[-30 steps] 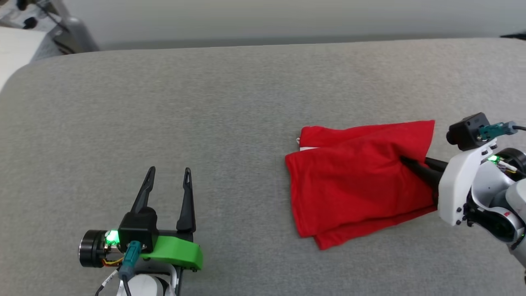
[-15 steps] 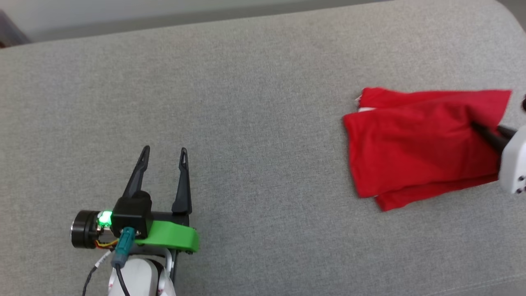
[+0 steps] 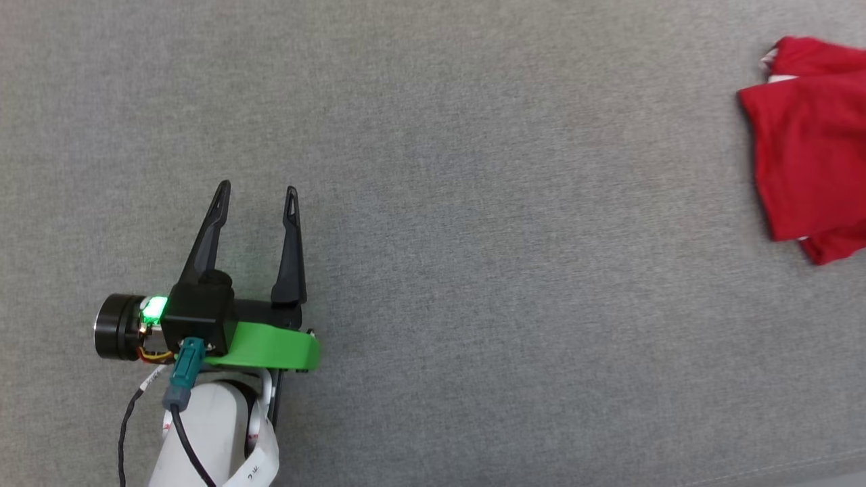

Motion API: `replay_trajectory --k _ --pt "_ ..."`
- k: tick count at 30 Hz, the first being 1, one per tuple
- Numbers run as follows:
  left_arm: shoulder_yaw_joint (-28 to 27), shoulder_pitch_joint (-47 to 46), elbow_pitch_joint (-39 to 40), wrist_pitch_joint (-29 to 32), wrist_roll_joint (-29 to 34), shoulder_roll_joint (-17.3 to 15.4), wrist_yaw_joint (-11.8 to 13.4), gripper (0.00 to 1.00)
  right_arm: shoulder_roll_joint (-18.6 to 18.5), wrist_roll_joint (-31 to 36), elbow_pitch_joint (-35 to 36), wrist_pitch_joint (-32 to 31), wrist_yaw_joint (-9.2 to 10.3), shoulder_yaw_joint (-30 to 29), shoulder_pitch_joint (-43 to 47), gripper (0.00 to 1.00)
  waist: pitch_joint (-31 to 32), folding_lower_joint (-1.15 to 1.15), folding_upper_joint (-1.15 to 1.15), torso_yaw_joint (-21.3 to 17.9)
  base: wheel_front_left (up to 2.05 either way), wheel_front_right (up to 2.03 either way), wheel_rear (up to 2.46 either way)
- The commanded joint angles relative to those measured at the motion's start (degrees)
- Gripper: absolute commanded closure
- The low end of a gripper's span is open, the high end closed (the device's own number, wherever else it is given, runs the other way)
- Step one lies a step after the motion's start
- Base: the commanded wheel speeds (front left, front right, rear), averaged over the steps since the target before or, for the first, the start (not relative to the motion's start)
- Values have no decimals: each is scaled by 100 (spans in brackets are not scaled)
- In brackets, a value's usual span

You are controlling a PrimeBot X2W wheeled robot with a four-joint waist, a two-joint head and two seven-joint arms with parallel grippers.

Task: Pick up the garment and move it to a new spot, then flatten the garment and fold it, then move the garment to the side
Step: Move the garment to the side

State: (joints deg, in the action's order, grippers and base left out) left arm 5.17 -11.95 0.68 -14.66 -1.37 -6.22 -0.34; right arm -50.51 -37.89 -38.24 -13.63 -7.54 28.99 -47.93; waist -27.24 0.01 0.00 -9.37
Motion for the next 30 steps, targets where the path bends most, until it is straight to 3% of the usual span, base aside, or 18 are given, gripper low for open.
replay_trajectory --k 1,7,15,16,17,24,30 --pt "1 -121 38 -34 62 -43 -13 0 -53 132 -131 62 5 -26 -145 100 -231 -1 0 162 0 0 0" --pt "10 -174 83 -34 58 -56 2 0 -9 538 -867 295 5 -313 -472 100 -326 -1 0 246 0 0 0" --pt "-19 -136 84 -34 50 -101 36 0 325 856 -1538 600 5 -589 -635 100 -267 -1 0 261 0 0 0" --pt "-16 -123 71 -34 50 -100 42 0 365 890 -1605 643 5 -614 -644 73 -230 -1 0 262 0 0 0" --pt "-8 -110 58 -34 50 -96 48 0 381 954 -1669 723 5 -641 -655 0 -187 -1 0 267 0 0 0" --pt "23 42 -34 -34 -15 -22 94 0 449 1275 -1919 1610 5 -1017 -613 0 272 -1 0 359 0 0 0" --pt "3 336 -107 -34 -62 25 146 0 785 1476 -1535 2624 5 -1393 -292 0 760 -1 0 423 0 0 0"
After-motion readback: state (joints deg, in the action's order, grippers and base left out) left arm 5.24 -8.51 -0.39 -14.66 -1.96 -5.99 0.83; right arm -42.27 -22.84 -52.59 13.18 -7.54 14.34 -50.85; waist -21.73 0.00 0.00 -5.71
